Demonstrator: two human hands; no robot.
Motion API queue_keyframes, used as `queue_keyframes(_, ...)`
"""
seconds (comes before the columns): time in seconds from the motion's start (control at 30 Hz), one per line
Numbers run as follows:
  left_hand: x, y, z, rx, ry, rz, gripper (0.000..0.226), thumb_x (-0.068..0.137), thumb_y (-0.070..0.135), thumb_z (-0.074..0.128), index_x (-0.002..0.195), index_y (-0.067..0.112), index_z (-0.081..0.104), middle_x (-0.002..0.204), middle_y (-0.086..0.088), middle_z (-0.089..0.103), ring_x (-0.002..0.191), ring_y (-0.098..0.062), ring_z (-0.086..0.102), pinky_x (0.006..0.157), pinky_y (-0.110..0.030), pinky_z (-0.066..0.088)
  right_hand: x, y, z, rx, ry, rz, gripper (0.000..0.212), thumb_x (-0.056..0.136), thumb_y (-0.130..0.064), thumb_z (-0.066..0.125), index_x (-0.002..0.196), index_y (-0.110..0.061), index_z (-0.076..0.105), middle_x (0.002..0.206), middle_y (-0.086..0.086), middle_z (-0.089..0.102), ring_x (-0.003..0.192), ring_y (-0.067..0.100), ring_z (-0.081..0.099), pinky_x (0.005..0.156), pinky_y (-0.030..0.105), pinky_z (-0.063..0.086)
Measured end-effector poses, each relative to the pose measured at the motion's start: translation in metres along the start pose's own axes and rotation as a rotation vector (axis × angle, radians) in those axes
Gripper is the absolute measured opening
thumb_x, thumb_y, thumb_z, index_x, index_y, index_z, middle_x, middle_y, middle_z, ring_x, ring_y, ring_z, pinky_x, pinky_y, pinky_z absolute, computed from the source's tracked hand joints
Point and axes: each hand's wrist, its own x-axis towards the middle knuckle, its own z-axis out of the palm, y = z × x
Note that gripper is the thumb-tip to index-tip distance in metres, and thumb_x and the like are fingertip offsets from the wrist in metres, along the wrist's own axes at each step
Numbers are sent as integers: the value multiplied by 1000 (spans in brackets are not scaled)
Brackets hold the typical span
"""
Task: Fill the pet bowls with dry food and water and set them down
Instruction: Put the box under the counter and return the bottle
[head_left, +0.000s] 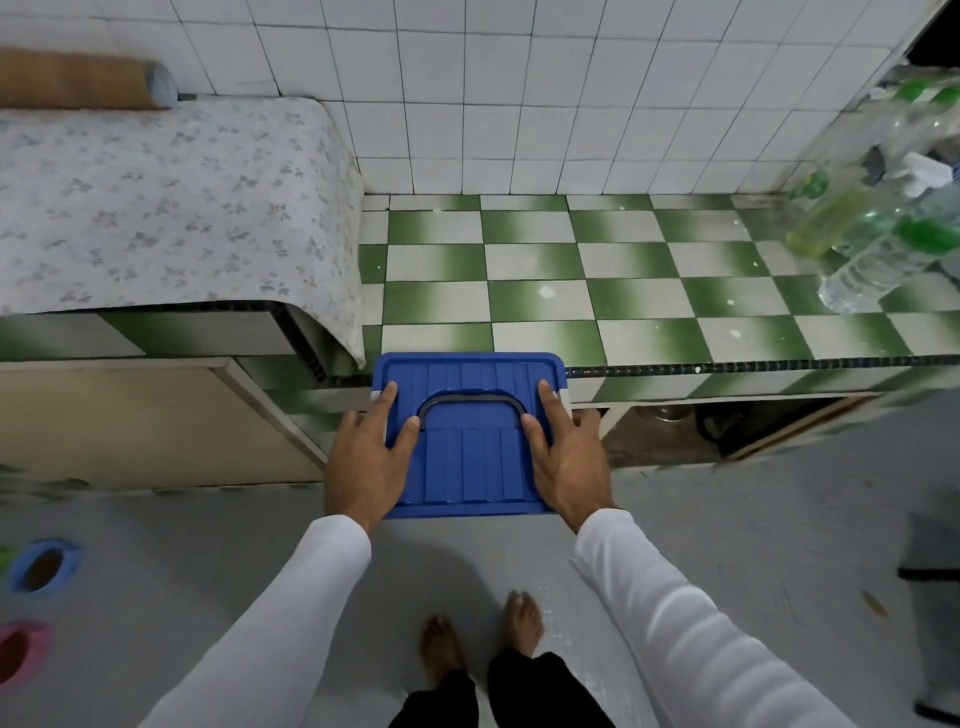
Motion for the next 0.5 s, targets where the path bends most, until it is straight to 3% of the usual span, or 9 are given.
queue_keyframes(0.17, -15, -25, 20, -24, -16, -25, 62, 100, 59, 51, 158, 41, 36, 140, -9, 54, 128, -31, 53, 102, -44, 47, -15, 19, 18, -58, -20, 0, 58, 103, -58, 36, 157, -48, 17, 115, 1, 28, 92, 15, 45, 99, 36, 50)
queue_keyframes(0.37, -22, -54, 62, 1, -10, -30, 61, 101, 56, 52, 158, 38, 37, 131, -6, 58, 121, -24, 54, 92, -32, 42, -13, 50, 41, -61, -84, 24, 58, 103, -58, 36, 157, -49, 16, 126, 4, 33, 105, 19, 54, 99, 33, 47)
queue_keyframes(0.43, -22, -64, 79, 7, -31, -46, 63, 101, 58, 50, 159, 39, 34, 140, -6, 55, 128, -24, 51, 97, -36, 44, -9, 64, 53, -46, -103, 31, 58, 103, -58, 36, 157, -49, 17, 137, 7, 34, 118, 26, 55, 102, 38, 47)
queue_keyframes(0.5, -19, -74, 96, 21, -37, -51, 64, 100, 59, 48, 159, 39, 33, 151, -5, 49, 138, -24, 45, 108, -39, 42, -3, 77, 67, -15, -97, 20, 57, 103, -57, 38, 156, -48, 21, 140, 8, 34, 119, 30, 56, 101, 40, 49)
